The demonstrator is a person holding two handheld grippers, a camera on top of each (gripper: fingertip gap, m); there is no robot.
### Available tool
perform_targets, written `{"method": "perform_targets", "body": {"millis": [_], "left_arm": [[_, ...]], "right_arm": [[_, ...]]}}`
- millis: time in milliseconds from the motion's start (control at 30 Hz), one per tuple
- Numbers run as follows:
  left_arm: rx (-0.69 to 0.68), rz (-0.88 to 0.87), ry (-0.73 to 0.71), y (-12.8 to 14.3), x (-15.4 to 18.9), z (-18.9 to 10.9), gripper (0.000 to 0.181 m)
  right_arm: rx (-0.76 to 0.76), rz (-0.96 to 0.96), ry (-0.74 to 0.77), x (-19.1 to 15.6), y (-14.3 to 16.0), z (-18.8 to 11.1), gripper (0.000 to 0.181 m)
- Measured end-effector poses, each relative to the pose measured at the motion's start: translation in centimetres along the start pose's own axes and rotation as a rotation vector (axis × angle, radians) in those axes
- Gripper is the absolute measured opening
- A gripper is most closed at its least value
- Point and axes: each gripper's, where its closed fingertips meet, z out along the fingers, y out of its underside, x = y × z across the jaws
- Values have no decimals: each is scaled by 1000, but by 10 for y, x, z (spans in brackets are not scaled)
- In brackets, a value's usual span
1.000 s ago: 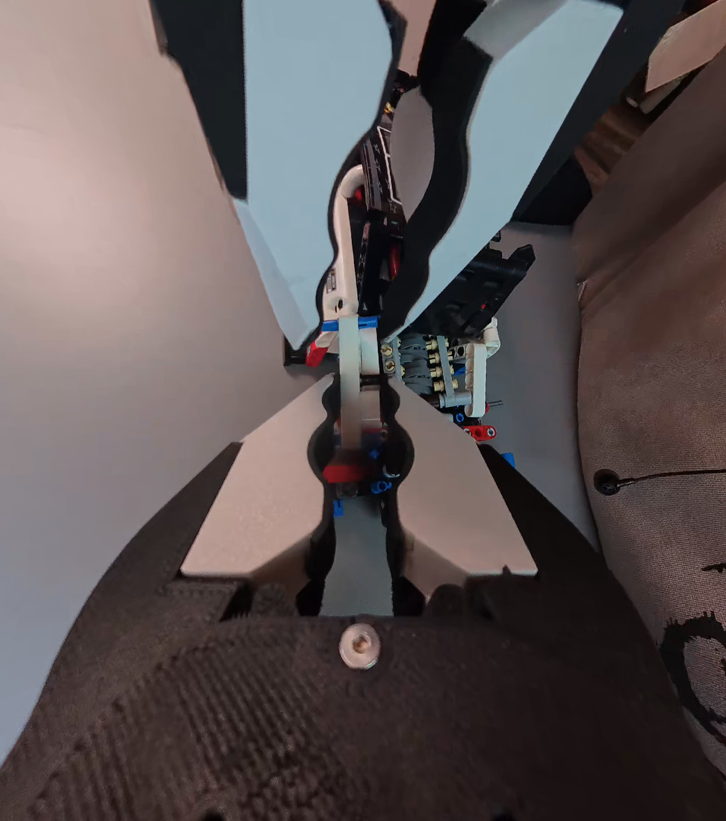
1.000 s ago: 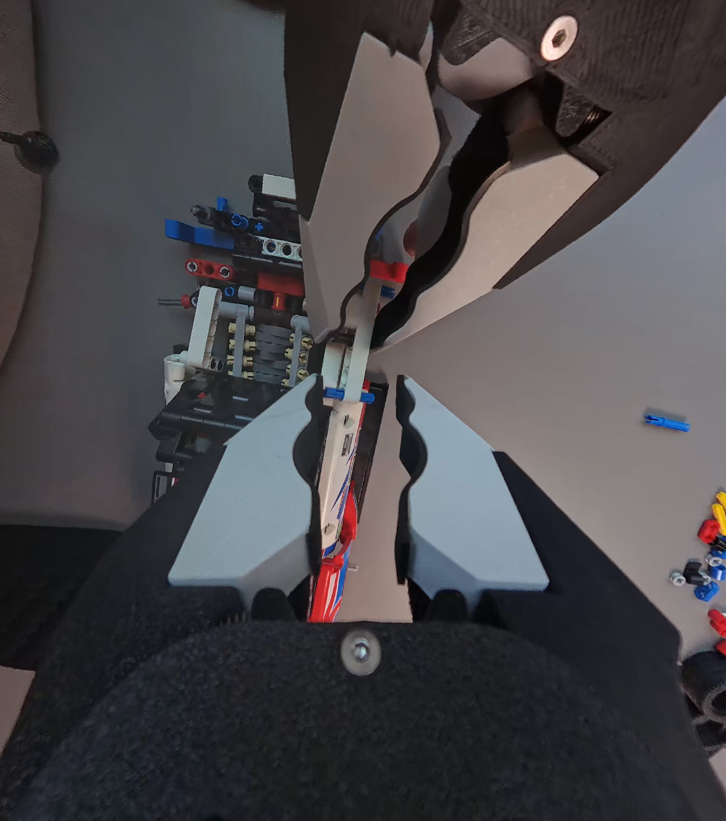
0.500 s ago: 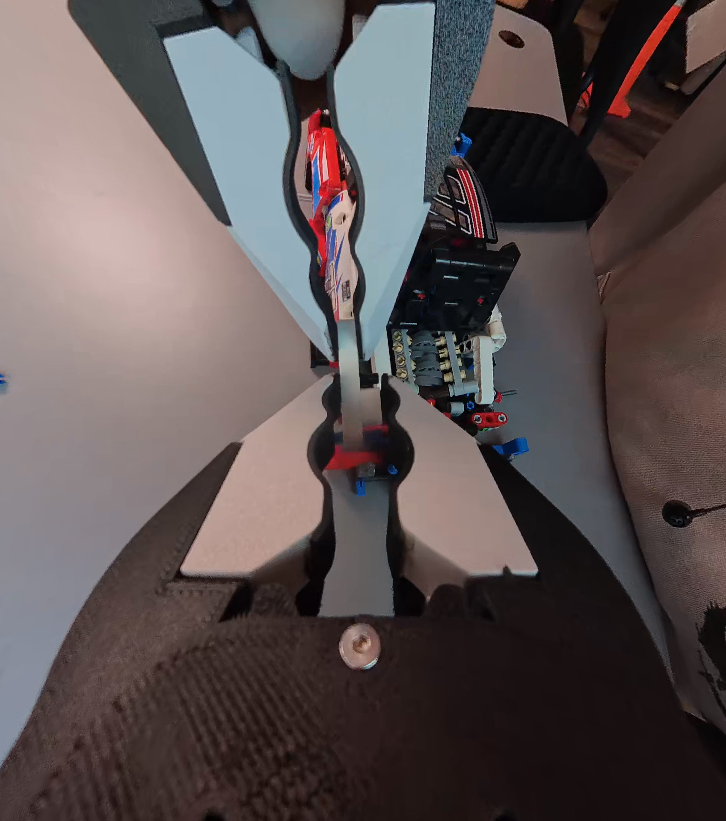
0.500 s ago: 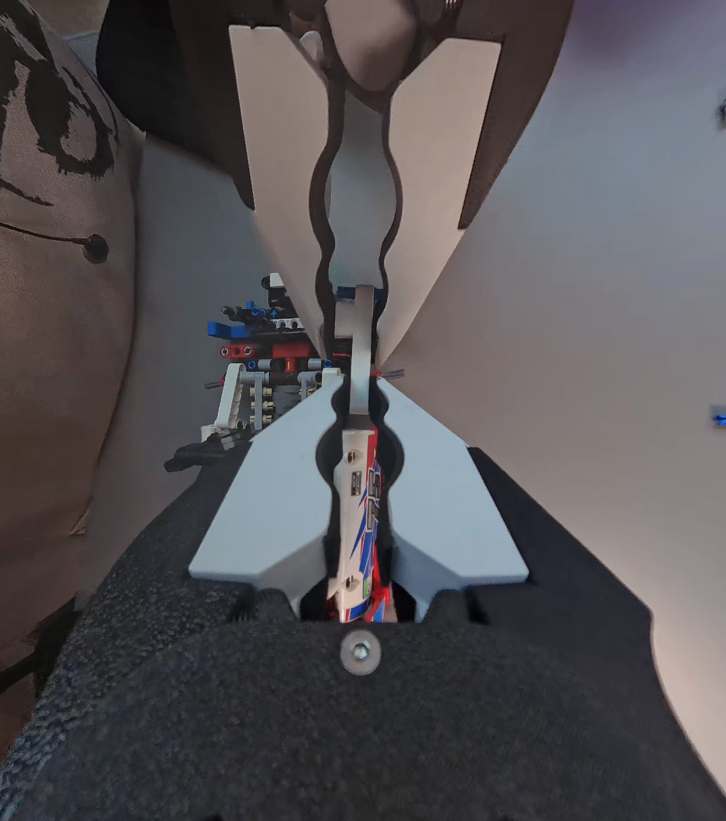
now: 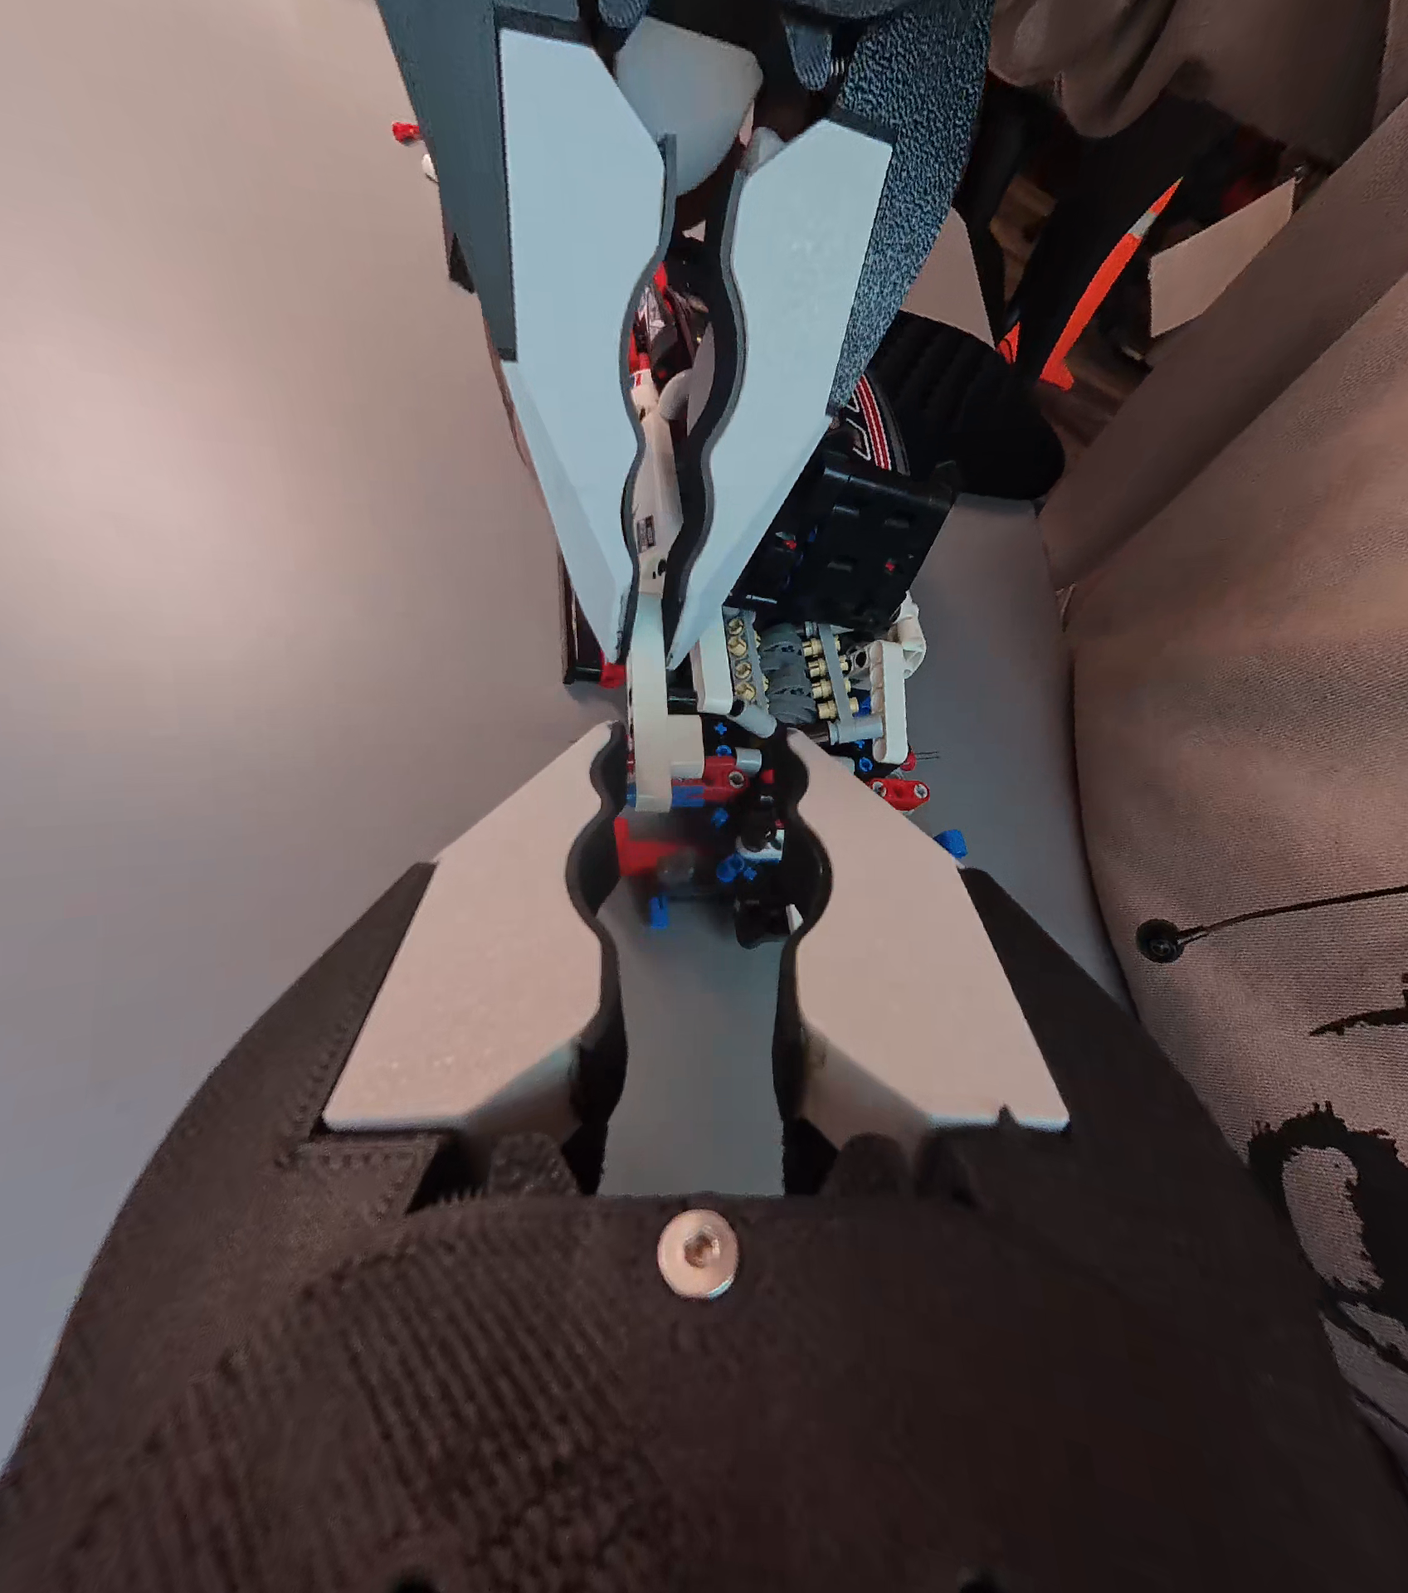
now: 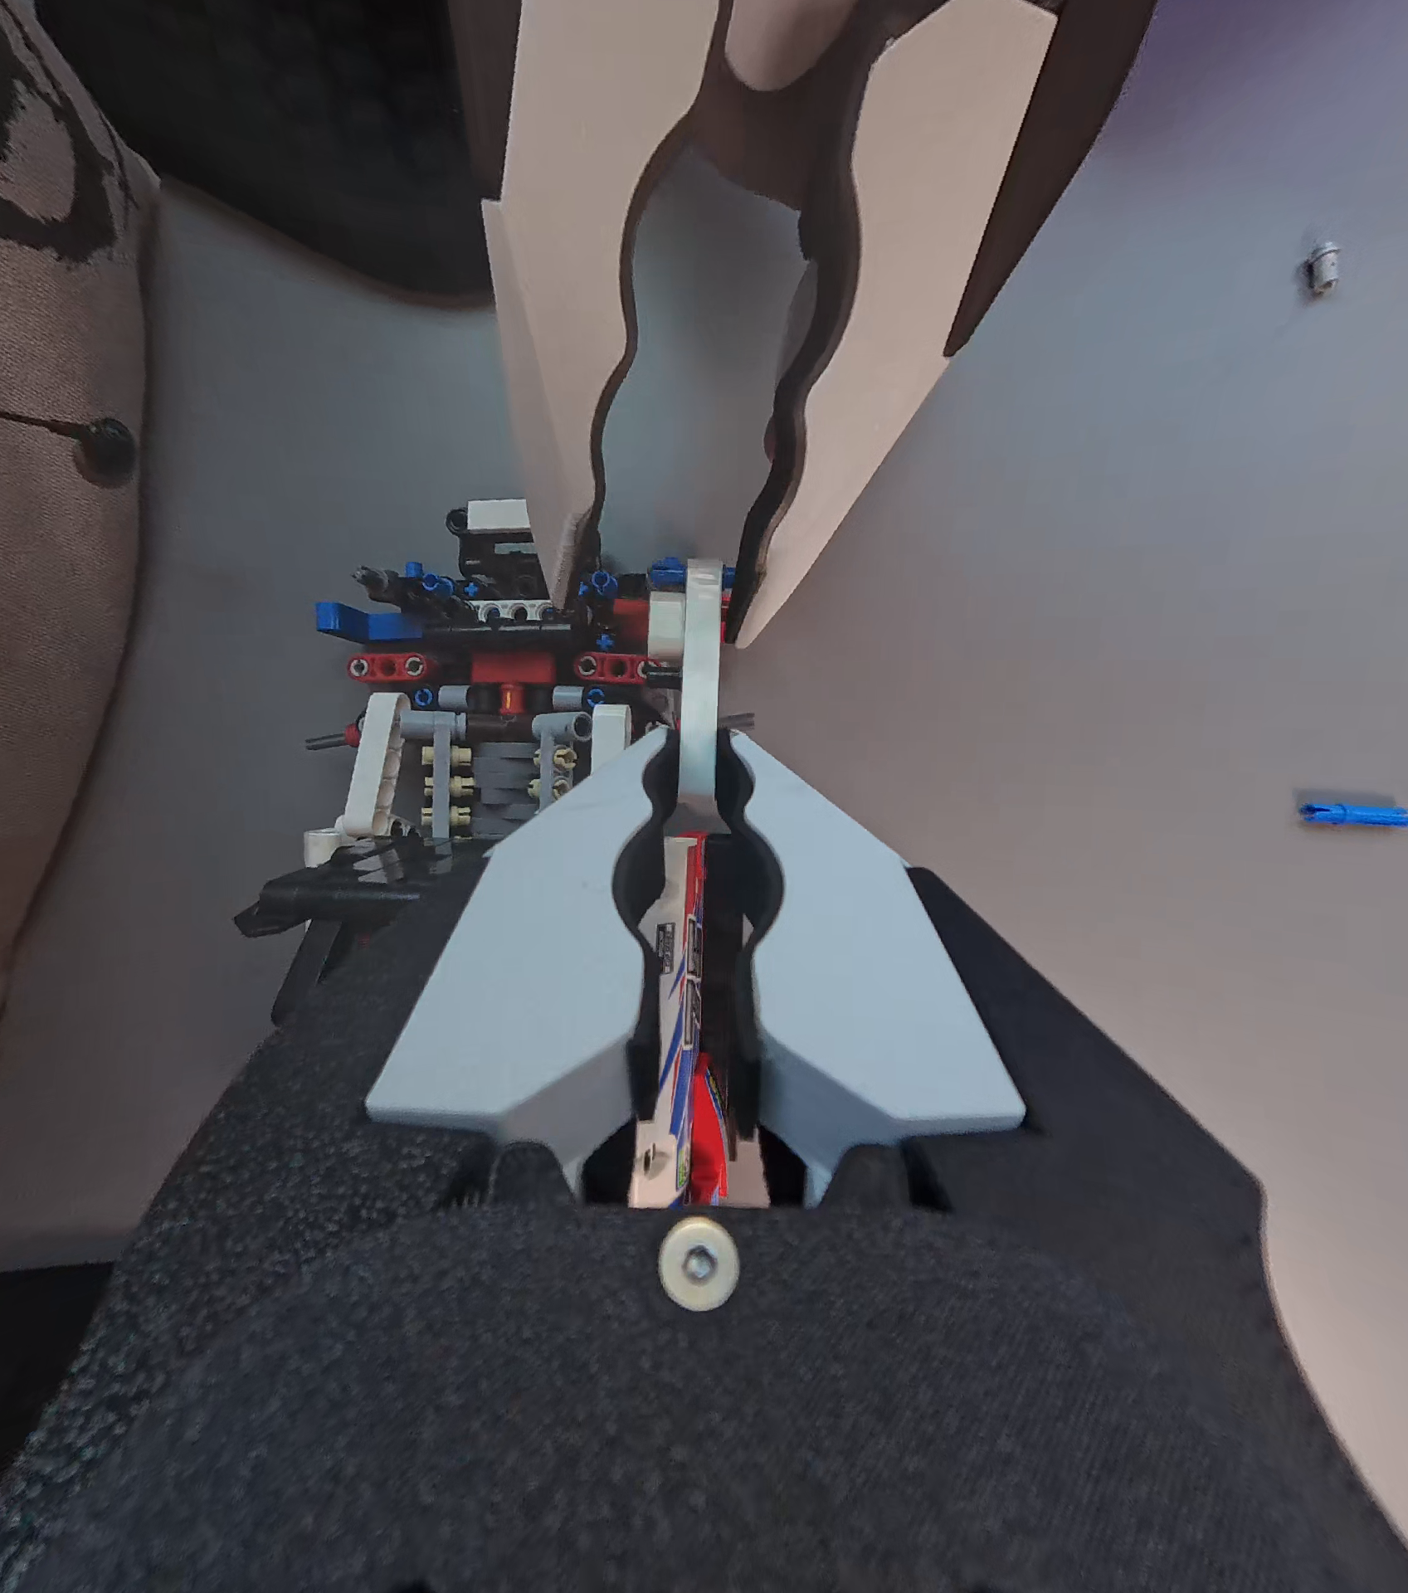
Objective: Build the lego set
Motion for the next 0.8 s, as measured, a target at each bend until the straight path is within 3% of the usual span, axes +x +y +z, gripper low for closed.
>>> {"method": "perform_targets", "body": {"millis": [233,367,600,800], "left_arm": [[-19,56,-113,5,-8,-3,44],[8,59,-128,5,-8,1,23],[-29,121,-168,9,-11,4,23],[-35,120,-187,12,-15,3,23]], "right_arm": [[22,16,15,-1,0,-3,6],[37,6,22,-3,0,-6,6],[20,29,51,-2,3,-3,7],[51,116,76,-8,-9,-41,25]]}}
